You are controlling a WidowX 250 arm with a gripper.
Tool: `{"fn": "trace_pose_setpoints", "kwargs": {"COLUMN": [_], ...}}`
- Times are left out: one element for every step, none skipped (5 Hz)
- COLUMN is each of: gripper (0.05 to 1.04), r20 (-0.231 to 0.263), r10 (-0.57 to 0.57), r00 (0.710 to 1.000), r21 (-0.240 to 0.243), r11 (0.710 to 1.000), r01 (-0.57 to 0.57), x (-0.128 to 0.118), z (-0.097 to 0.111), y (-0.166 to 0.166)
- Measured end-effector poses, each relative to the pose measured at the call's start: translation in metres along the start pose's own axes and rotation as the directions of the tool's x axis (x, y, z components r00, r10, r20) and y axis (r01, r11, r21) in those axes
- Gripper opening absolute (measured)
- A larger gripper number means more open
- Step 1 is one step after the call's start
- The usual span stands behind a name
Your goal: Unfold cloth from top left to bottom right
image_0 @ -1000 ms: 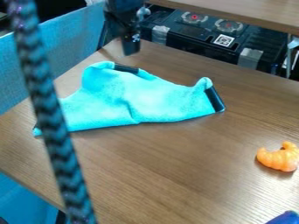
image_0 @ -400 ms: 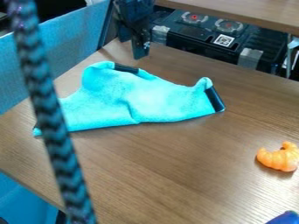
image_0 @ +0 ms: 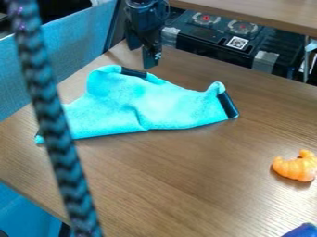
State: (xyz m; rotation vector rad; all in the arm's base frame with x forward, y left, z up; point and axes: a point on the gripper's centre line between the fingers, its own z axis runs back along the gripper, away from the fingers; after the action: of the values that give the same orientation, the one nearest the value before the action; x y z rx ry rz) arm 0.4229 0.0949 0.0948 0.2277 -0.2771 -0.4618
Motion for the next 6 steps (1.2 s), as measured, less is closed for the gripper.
{"fn": "trace_pose_setpoints", "kwargs": {"gripper": [1.0,1.0,1.0,1.0,0.958,0.676], "r20": [-0.023,-0.027,-0.051,-0.046,-0.055,-0.054], "r10": [-0.002,-0.001,-0.006,-0.007,-0.008,0.001], "r00": [1.0,1.0,0.999,0.999,0.998,0.999], "r21": [0.015,0.028,0.025,0.044,0.053,0.056], "r11": [1.0,1.0,1.0,0.999,0.999,0.998], "r01": [0.002,0.001,0.008,0.009,0.011,0.002], "x": [-0.003,-0.004,-0.007,-0.007,-0.008,-0.008], "z": [-0.011,-0.013,-0.025,-0.025,-0.03,-0.031], "y": [0.001,0.003,0.002,0.005,0.005,0.006]}}
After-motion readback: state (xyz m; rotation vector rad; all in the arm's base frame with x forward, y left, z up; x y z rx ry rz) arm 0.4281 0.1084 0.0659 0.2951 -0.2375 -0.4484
